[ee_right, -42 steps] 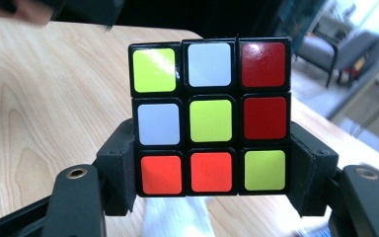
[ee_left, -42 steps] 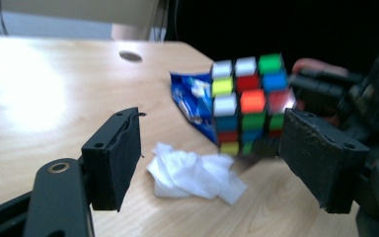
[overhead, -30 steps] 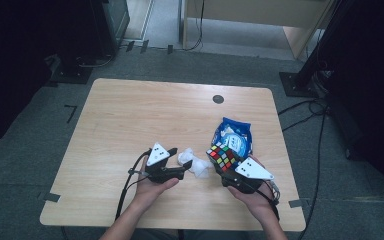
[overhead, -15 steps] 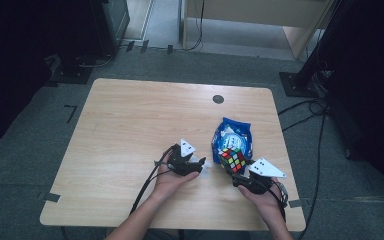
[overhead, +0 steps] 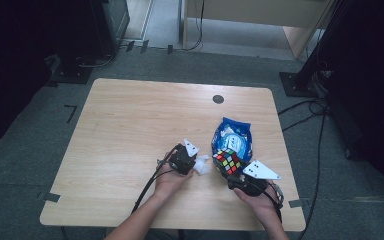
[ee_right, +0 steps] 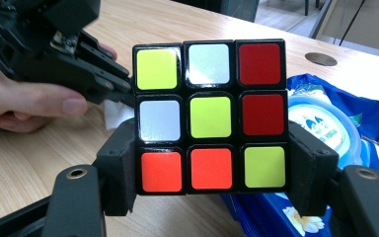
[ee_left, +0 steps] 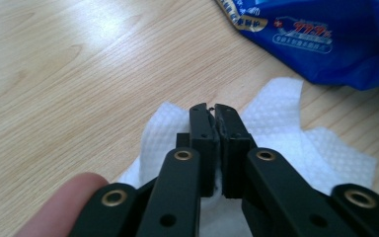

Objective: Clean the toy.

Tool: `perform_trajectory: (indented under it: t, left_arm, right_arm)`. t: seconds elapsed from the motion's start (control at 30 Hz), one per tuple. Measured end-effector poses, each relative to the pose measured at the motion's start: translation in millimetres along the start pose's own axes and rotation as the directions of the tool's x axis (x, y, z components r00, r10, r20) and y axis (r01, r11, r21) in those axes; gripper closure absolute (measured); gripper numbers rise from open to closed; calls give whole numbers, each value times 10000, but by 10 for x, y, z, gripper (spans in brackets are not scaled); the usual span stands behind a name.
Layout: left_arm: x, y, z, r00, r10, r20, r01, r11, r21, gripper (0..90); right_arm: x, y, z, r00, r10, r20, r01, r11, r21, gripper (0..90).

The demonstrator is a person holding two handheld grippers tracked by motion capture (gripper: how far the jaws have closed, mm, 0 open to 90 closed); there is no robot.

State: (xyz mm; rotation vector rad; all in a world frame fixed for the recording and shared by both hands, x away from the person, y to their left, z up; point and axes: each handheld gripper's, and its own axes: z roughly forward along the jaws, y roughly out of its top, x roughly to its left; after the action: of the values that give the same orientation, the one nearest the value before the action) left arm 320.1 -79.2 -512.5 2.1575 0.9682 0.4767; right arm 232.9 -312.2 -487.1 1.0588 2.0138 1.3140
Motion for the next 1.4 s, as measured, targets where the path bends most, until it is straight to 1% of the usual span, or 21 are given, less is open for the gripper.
perform_trajectory:
  t: [0.17,0.33,0.37,0.4,0.43,0.47,0.5,0.53,0.57,0.63,0.7,0.77,0.83,0.9,0.97,1.1,1.17,1.2,1.23,1.27,1.4]
  left_arm:
    - [79,14,-199,9996,-63,264,80,9979,-638,896]
    - [160,63,-478,9979,-337,549,421,9862,-1601,898]
    - [160,63,-478,9979,-337,549,421,9862,-1601,898]
    - [188,92,-589,9955,-505,801,660,9767,-2043,898]
    - [188,92,-589,9955,-505,801,660,9767,-2043,898]
    - [202,123,-690,9915,-605,1148,871,9660,-2433,898]
    - [202,123,-690,9915,-605,1148,871,9660,-2433,899]
    - [200,149,-767,9903,-599,1252,925,9574,-2736,898]
    - [199,156,-788,9910,-482,1246,809,9588,-2725,898]
    - [190,149,-792,9933,-305,1118,595,9619,-2669,897]
    - [178,31,-726,9973,134,717,30,9747,-2235,895]
    - [199,-84,-636,9974,145,702,-23,9852,-1712,888]
    - [232,-192,-552,9981,-67,608,145,9915,-1290,867]
    - [252,-234,-529,9986,-162,511,222,9928,-1177,802]
    - [283,-286,-522,9987,-349,369,388,9931,-1107,650]
    - [308,-296,-616,9985,-461,308,488,9943,-943,475]
    - [275,-315,-648,9983,-411,413,439,9966,-698,428]
    - [214,-359,-618,10000,-33,55,34,9999,-148,410]
    - [214,-359,-618,10000,-33,55,34,9999,-148,409]
    - [188,-412,-546,9991,26,-435,-7,9991,430,432]
    - [220,-441,-500,9984,-467,-333,483,9977,485,612]
  right_arm:
    - [-1,-1,-2,10000,21,31,-20,10000,-34,343]
    - [9,-3,14,10000,51,-36,-51,10000,-20,343]
    - [9,-3,14,10000,51,-36,-51,10000,-20,343]
    - [30,1,22,9999,47,-108,-47,10000,-46,343]
    - [30,1,22,9999,47,-108,-47,10000,-46,343]
    - [62,10,31,9996,41,-268,-42,10000,-41,343]
    - [62,10,31,9996,41,-268,-42,10000,-41,343]
    - [106,15,50,9991,-83,-412,83,10000,5,343]
    - [131,16,62,9988,-147,-476,149,9999,25,343]
    - [155,15,72,9984,-198,-521,203,9998,88,343]
    - [195,14,91,9979,-316,-564,325,9994,150,343]
    - [197,15,88,9978,-319,-573,328,9994,144,343]
    - [188,13,87,9978,-312,-580,319,9994,121,343]
    - [181,12,86,9980,-317,-551,325,9994,133,343]
    - [179,12,85,9980,-311,-546,319,9994,133,343]
    - [179,11,86,9981,-305,-540,313,9994,138,343]
    - [178,11,88,9982,-298,-524,306,9994,135,343]
    - [178,10,89,9982,-284,-522,292,9995,143,343]
    - [181,9,89,9983,-296,-504,304,9994,144,343]
    - [184,8,89,9982,-313,-508,321,9994,155,343]
    - [205,12,93,9980,-355,-532,363,9992,157,343]
